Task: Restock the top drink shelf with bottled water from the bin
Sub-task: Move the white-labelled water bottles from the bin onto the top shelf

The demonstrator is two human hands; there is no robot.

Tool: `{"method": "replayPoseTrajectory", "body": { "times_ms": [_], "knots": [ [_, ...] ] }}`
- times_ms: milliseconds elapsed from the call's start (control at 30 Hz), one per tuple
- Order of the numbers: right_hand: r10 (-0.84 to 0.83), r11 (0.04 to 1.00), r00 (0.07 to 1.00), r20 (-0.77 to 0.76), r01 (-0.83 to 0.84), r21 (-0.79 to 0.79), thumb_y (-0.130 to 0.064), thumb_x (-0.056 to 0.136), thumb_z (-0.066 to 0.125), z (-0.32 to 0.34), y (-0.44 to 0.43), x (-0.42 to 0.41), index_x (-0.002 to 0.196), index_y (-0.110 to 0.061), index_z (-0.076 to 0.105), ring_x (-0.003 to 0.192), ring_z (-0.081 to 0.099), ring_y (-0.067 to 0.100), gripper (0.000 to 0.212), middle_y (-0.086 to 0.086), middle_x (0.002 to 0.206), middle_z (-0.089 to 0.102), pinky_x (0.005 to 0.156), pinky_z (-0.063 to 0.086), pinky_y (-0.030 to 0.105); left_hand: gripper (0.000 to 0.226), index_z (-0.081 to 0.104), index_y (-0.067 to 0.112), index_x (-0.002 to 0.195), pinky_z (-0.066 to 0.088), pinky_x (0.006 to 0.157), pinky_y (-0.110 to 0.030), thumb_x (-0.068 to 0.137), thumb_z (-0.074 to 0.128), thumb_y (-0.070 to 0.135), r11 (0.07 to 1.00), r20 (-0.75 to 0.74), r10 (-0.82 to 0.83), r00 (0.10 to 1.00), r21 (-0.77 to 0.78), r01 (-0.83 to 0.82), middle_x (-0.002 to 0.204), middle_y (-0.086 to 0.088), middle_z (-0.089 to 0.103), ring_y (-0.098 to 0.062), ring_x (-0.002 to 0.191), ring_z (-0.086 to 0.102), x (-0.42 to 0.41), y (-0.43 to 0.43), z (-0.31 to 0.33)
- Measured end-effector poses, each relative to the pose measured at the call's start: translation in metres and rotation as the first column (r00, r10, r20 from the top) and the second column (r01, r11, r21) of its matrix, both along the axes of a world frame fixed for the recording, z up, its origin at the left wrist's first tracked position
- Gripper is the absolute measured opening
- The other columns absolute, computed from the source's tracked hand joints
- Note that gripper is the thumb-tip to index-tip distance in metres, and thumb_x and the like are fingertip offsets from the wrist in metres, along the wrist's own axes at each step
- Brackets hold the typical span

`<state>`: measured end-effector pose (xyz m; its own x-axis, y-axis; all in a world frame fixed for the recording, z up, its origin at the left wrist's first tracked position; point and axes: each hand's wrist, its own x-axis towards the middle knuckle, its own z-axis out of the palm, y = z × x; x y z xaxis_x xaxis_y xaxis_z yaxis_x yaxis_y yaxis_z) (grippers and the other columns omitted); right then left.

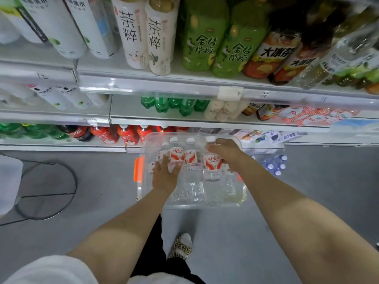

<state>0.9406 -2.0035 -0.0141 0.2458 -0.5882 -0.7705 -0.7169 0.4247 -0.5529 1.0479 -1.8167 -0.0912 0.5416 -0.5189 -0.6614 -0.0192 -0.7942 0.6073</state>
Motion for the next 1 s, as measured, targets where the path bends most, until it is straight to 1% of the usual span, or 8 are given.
{"method": "replayPoseTrajectory", "body": {
  "times_ms": [133,300,533,667,700,800,867,1000],
  "knots": [
    [-0.006,0.998,0.993,0.120,0.015,-0.069,-0.014,0.085,0.081,0.030,0.012,-0.012,0.115,-0.016,0.062,0.098,0.070,0.020,0.036,0.003,0.107,0.072,0.081,0.056,0.033,0.072,0.014,0.027,0.159,0.012,0.123,-0.045,0.099,0.041,0.057,0.998,0.003,0.044,0.999,-0.050,-0.044,0.166,-0.007,0.011,-0.027,0.153,0.007,-0.010,0.006,0.030],
    [0.030,0.980,0.969,0.245,0.020,-0.198,-0.013,0.086,0.080,0.095,0.024,-0.016,0.122,-0.009,0.070,0.105,0.070,0.024,0.037,0.009,0.114,0.074,0.082,0.055,0.033,0.073,0.017,0.028,0.158,0.018,0.122,-0.046,0.098,0.046,0.057,0.957,0.002,0.146,0.989,-0.254,-0.140,0.166,-0.006,0.016,-0.025,0.152,0.014,-0.021,0.008,0.098],
    [0.159,0.926,0.878,0.451,0.025,-0.376,-0.015,0.085,0.081,0.246,0.043,0.005,0.110,-0.014,0.074,0.092,0.073,0.019,0.026,0.002,0.101,0.077,0.086,0.058,0.040,0.069,0.020,0.035,0.157,0.024,0.120,-0.045,0.098,0.044,0.059,0.839,0.073,0.257,0.964,-0.511,-0.185,0.164,0.000,0.022,-0.024,0.150,0.023,-0.023,0.014,0.233],
    [0.231,0.885,0.786,0.573,0.075,-0.459,-0.014,0.085,0.081,0.340,0.057,0.020,0.102,-0.017,0.073,0.065,0.075,0.008,0.019,-0.002,0.086,0.077,0.051,0.057,0.023,0.061,0.026,0.041,0.154,0.026,0.118,-0.044,0.098,0.040,0.061,0.715,0.097,0.279,0.955,-0.685,-0.139,0.162,0.005,0.028,-0.023,0.147,0.028,-0.021,0.024,0.316],
    [0.239,0.877,0.767,0.595,0.093,-0.471,-0.014,0.084,0.082,0.363,0.060,0.024,0.100,-0.018,0.073,0.070,0.076,0.011,0.018,-0.001,0.090,0.077,0.053,0.057,0.025,0.060,0.027,0.043,0.153,0.026,0.119,-0.043,0.098,0.038,0.062,0.681,0.106,0.273,0.956,-0.723,-0.115,0.161,0.007,0.028,-0.021,0.147,0.028,-0.020,0.028,0.335],
    [0.275,0.845,0.708,0.651,0.144,-0.514,-0.017,0.082,0.083,0.432,0.071,0.034,0.100,-0.018,0.074,0.098,0.074,0.022,0.021,0.002,0.103,0.078,0.085,0.059,0.042,0.056,0.031,0.047,0.150,0.027,0.109,-0.031,0.097,0.037,0.065,0.578,0.143,0.263,0.954,-0.815,-0.038,0.158,0.013,0.033,-0.015,0.145,0.030,-0.013,0.036,0.390],
    [0.308,0.821,0.674,0.671,0.168,-0.545,-0.023,0.081,0.085,0.477,0.078,0.042,0.109,-0.014,0.073,0.102,0.073,0.025,0.032,0.004,0.107,0.078,0.095,0.057,0.049,0.055,0.033,0.048,0.149,0.025,0.103,-0.027,0.096,0.036,0.065,0.519,0.174,0.269,0.947,-0.854,0.010,0.156,0.014,0.035,-0.013,0.143,0.033,-0.006,0.039,0.426],
    [0.386,0.764,0.599,0.702,0.219,-0.607,-0.025,0.076,0.089,0.564,0.085,0.063,0.106,-0.011,0.073,0.071,0.078,0.020,0.037,0.003,0.085,0.080,0.064,0.063,0.038,0.057,0.035,0.054,0.145,0.032,0.104,-0.019,0.091,0.038,0.070,0.370,0.235,0.233,0.944,-0.919,0.137,0.142,0.034,0.040,0.007,0.128,0.038,0.013,0.041,0.494]
  ]
}}
